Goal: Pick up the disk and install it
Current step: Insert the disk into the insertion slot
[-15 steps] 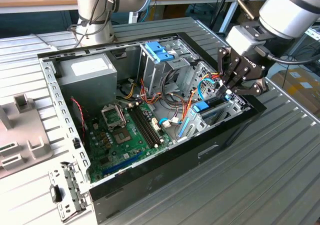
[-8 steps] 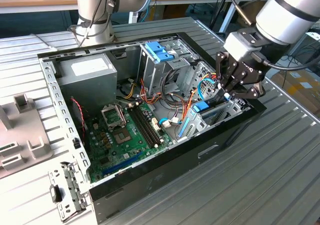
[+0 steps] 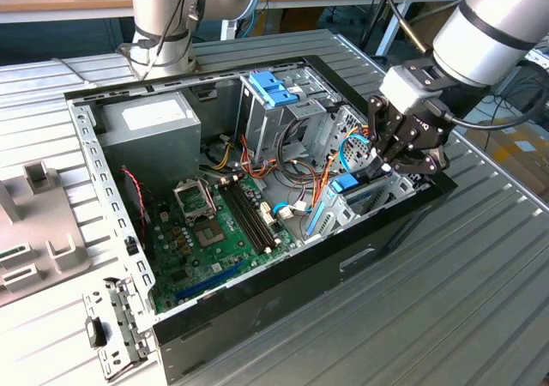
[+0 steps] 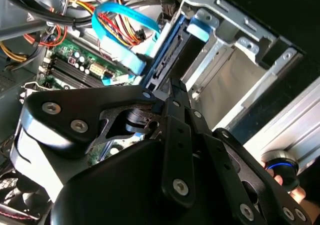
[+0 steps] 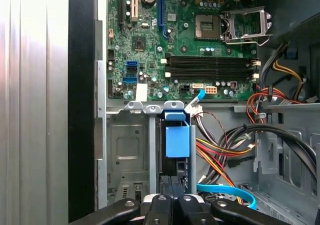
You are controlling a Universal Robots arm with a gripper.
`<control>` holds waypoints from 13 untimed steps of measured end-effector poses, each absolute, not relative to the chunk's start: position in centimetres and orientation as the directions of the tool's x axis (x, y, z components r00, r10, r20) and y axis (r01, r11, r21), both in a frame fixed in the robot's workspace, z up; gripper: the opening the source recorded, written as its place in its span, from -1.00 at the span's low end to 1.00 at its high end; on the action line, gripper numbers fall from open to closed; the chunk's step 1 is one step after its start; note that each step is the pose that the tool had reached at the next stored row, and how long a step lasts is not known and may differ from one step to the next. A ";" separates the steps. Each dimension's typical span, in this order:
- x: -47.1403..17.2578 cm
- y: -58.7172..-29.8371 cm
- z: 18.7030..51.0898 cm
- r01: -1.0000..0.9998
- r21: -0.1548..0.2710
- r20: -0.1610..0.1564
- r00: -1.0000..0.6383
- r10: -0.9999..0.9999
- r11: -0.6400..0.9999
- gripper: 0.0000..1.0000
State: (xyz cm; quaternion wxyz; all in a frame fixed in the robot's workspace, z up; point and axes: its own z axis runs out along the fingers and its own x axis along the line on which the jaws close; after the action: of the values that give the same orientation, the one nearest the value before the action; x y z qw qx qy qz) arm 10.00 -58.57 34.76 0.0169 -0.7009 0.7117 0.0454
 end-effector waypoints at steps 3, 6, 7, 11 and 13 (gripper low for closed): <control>10.5 -58.2 34.2 -0.999 0.041 -0.088 -0.017 -0.996 0.014 -0.79; 10.9 -58.0 33.8 -0.999 0.041 -0.088 -0.017 -0.996 0.014 -0.79; 11.1 -57.9 33.6 -0.999 0.041 -0.087 -0.017 -0.996 0.014 -0.79; 11.3 -57.9 32.9 -0.999 0.041 -0.088 -0.017 -0.996 0.014 -0.79; 11.3 -57.9 32.9 -0.999 0.041 -0.087 -0.017 -0.996 0.014 -0.79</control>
State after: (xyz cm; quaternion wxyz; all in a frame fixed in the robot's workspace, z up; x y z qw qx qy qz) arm 11.32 -57.95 32.90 0.0168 -0.7008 0.7117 0.0453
